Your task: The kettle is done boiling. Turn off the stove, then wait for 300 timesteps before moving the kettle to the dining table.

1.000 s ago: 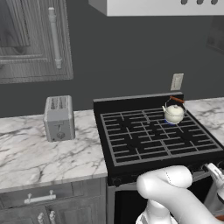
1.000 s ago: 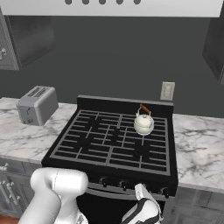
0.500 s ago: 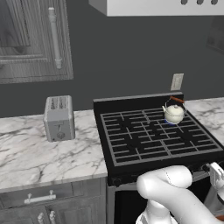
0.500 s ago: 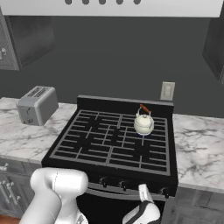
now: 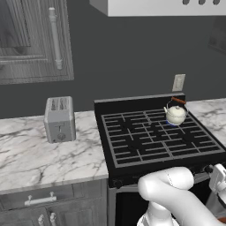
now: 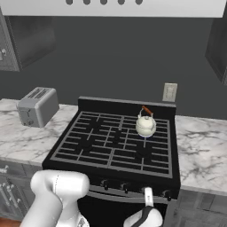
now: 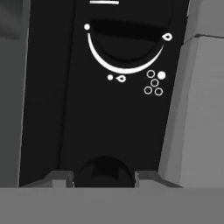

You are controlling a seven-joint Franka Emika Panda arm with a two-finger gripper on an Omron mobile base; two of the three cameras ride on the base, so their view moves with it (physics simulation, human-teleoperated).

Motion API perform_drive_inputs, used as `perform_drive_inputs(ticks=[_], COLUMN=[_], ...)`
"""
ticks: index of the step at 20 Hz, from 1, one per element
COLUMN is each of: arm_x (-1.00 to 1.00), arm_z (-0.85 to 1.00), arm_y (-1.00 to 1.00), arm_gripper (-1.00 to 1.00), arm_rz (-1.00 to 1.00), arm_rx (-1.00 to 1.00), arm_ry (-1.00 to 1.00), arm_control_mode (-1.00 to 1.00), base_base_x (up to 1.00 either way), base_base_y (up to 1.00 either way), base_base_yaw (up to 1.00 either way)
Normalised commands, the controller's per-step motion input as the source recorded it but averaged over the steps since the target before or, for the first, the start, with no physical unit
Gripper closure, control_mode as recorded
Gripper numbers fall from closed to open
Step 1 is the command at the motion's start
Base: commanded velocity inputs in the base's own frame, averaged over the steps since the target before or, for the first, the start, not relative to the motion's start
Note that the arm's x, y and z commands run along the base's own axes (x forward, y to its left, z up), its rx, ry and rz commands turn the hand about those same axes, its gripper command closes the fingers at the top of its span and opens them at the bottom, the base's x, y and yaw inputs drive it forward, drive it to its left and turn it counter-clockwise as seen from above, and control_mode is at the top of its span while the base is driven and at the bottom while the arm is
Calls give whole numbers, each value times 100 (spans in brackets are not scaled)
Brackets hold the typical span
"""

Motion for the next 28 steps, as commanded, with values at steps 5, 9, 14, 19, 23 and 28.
perform_drive_inputs(ticks=[5,9,14,19,23,28], arm_x=[-8,-7,-5,-6,-5,-5], arm_z=[-9,-11,-16,-20,-20,-18], arm_y=[0,0,0,0,0,0], arm_gripper=[100,100,100,100,100,100], arm_rz=[-4,-4,-4,-4,-5,-4], arm_rx=[24,25,27,28,29,30], arm_ry=[0,0,0,0,0,0], arm_control_mode=[-100,-100,-100,-100,-100,-100], base_base_x=[0,0,0,0,0,0], base_base_y=[0,0,0,0,0,0], base_base_yaw=[0,0,0,0,0,0])
